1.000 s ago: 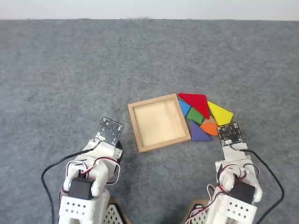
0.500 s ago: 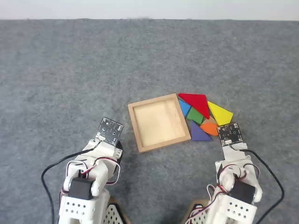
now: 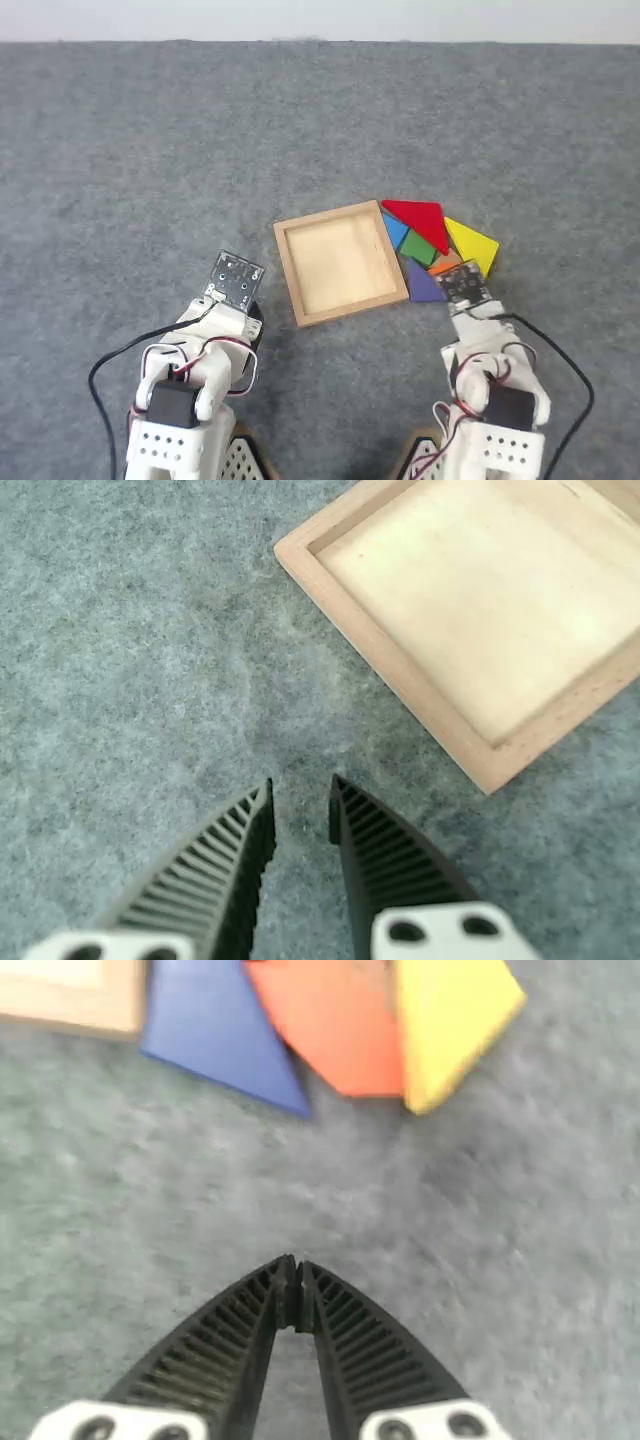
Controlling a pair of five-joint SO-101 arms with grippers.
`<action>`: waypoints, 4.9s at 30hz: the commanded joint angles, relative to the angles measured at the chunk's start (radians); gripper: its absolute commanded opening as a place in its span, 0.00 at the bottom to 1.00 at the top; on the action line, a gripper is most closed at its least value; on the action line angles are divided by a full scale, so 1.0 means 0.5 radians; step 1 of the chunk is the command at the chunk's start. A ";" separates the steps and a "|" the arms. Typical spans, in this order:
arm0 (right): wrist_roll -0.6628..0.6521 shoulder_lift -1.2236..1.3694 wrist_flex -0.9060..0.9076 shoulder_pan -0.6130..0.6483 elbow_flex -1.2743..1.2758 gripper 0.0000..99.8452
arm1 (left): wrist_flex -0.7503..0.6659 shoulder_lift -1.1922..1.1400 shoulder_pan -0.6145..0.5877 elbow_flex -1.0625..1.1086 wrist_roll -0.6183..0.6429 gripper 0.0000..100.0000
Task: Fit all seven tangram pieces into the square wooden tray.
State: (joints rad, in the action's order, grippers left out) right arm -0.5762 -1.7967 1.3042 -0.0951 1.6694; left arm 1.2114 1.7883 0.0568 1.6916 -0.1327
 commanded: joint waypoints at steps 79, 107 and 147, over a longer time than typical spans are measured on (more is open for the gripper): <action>-0.012 4.556 -0.155 -0.373 -3.326 0.38 | 0.009 0.006 0.000 -0.014 0.025 0.09; 0.009 4.678 0.005 -0.413 -3.452 0.27 | 0.009 0.006 0.000 -0.014 0.025 0.09; -0.012 5.102 0.201 -0.354 -4.146 0.35 | 0.009 0.006 0.000 -0.014 0.025 0.09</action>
State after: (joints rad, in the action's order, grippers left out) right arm -0.5854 0.7288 1.4101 -0.2915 -0.3498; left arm 1.2114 1.7898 0.0568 1.6916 -0.1327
